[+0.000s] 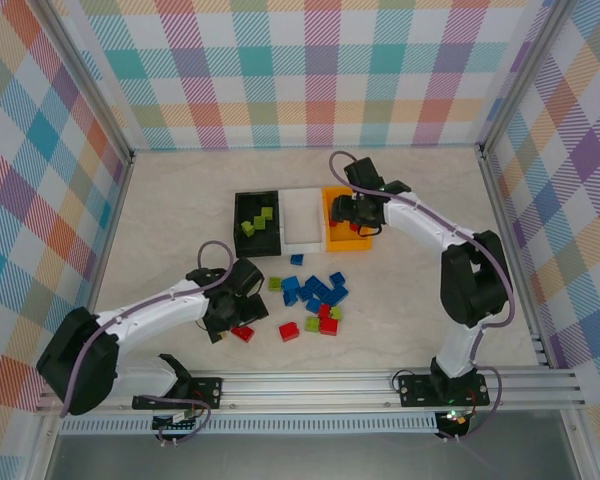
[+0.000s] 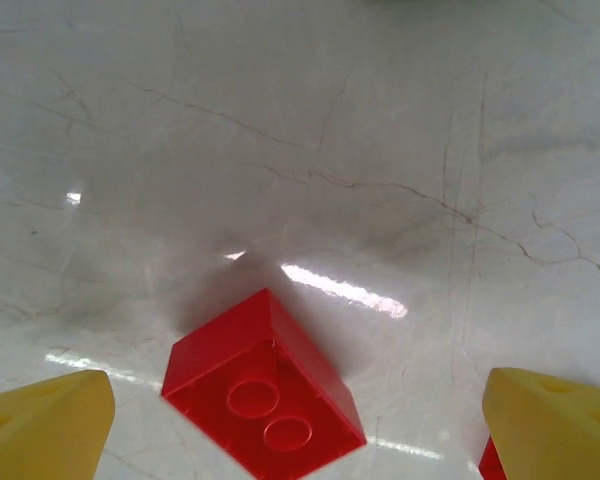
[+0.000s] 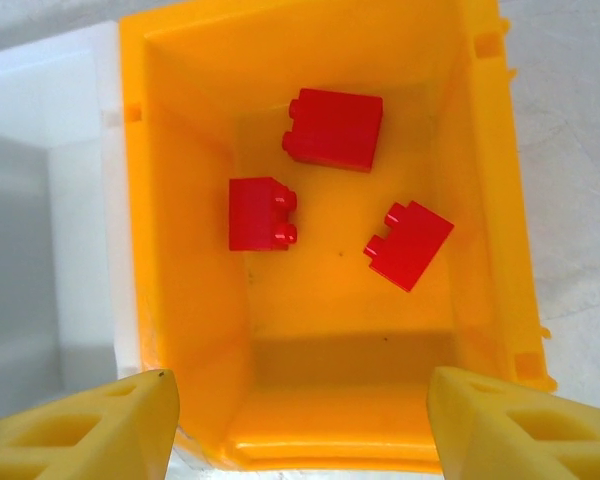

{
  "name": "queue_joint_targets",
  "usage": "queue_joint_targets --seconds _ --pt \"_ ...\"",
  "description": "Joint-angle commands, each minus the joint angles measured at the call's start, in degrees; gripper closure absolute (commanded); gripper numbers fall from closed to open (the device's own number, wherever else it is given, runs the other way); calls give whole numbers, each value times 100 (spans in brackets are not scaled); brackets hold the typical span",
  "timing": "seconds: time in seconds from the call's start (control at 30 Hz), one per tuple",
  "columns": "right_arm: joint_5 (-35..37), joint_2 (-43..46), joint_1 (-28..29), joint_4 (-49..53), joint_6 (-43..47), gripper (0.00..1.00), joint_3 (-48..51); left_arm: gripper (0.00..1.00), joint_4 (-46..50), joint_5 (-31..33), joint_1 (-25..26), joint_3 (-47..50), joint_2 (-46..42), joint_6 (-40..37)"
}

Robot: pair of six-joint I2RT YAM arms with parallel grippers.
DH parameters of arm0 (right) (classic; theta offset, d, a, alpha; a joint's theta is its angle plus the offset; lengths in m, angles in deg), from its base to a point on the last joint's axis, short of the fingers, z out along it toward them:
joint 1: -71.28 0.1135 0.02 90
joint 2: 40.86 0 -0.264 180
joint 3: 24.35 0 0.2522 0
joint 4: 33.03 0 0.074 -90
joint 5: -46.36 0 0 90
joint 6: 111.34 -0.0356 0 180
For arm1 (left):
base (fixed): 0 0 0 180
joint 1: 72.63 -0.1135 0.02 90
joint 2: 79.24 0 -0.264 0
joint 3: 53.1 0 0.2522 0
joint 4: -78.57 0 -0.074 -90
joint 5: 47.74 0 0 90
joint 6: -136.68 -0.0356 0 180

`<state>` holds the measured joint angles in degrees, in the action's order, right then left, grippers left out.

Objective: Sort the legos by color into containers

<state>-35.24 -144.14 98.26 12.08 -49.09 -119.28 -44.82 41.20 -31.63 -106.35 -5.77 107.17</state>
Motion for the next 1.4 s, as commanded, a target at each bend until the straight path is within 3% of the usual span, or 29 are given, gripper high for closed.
queue_joint_targets --seconds 0.0,0.13,0.53,0.7,0.9,1.03,1.23,1.37 --pt "106 382 11 -205 33 33 189 11 -361 -223 69 133 294 226" --pt "108 567 9 -274 30 33 353 19 -388 -289 92 85 686 142" --pt "91 787 0 -341 -68 33 530 62 -24 -53 88 -150 663 -227" --pt "125 1066 0 -380 -164 33 725 68 231 317 154 -679 501 -539" --pt "115 1798 4 -564 -492 33 1414 69 384 1299 241 -2374 883 -1307" --pt "32 2306 2 -601 -699 33 1964 69 -125 1583 236 -3703 1808 -1974" --pt "95 2889 5 -414 -776 33 2526 69 -489 1630 230 -5860 3638 -2705" --pt "196 3141 2 -283 -767 33 2738 69 -650 1297 240 -7072 4687 -2893"
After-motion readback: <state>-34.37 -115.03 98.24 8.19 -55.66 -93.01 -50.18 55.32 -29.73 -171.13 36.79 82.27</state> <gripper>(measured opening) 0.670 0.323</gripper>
